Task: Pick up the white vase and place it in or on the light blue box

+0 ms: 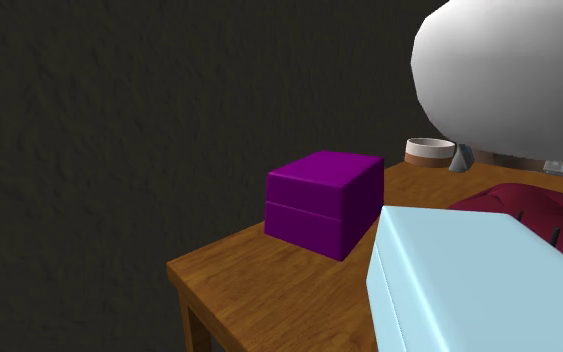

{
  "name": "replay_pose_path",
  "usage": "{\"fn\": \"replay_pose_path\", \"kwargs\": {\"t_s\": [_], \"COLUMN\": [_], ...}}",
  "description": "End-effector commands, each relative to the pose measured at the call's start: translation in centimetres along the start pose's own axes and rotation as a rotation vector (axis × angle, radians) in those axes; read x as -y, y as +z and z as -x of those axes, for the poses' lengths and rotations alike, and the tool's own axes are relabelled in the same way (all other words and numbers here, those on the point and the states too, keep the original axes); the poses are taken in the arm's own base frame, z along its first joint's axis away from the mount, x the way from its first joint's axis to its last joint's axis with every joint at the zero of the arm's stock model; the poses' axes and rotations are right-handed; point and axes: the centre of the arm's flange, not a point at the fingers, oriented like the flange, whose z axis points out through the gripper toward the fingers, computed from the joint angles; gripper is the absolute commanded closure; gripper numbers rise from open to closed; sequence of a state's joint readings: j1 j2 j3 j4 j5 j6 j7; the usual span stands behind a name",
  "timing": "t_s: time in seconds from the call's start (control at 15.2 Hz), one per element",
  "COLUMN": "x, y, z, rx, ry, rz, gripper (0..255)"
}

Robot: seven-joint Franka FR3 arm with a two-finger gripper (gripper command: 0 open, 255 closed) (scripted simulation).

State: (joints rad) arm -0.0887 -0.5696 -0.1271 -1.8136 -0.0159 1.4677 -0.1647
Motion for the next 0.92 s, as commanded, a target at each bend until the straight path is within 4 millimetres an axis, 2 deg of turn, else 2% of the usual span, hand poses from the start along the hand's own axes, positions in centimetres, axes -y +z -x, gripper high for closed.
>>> {"fn": "replay_pose_path", "kwargs": {"t_s": [0.0,0.86], "x": [0.0,-0.2], "y": [1.1,7.8], "z": [0.2,1.8], "rx": [-0.002,-0.002], "ry": [0.000,0.000], "rz": [0.000,0.000], "gripper": [255,255]}}
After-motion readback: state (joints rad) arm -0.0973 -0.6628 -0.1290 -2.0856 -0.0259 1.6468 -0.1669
